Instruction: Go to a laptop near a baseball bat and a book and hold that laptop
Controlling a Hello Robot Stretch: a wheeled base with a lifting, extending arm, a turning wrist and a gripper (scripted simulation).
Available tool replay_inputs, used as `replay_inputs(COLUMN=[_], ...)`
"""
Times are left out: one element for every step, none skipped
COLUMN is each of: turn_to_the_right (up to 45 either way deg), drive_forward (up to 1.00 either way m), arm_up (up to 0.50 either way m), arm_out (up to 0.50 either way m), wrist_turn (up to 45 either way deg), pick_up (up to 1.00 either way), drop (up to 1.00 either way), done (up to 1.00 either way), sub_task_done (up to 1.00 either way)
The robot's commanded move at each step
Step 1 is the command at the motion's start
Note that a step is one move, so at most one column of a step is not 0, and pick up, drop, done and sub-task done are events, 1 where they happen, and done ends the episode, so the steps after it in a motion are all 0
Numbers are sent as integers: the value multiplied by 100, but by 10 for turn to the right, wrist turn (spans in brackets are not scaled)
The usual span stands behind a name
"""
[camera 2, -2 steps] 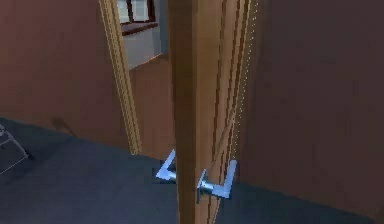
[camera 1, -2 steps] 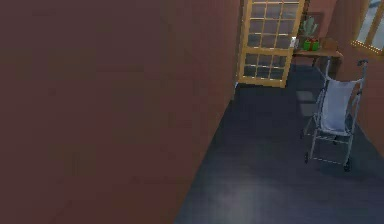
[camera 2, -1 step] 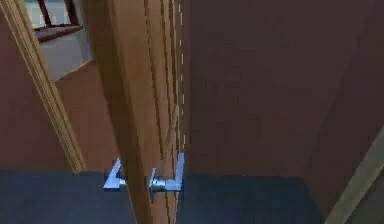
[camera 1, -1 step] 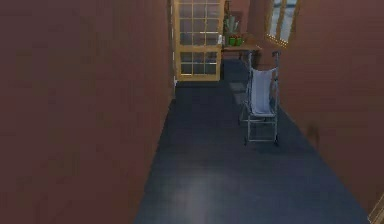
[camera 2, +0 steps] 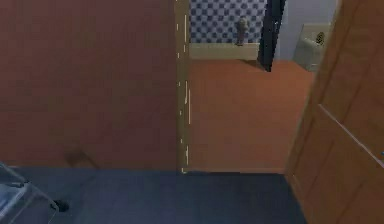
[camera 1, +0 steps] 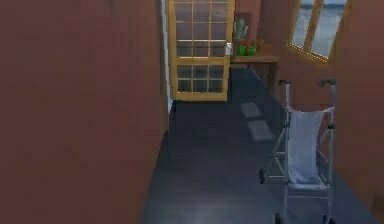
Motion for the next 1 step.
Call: replay_inputs(turn_to_the_right=[0], drive_forward=[100], arm_up=[0], arm_out=[0], wrist_turn=[0], pick_up=[0], drop=[0], done=[0], sub_task_done=[0])
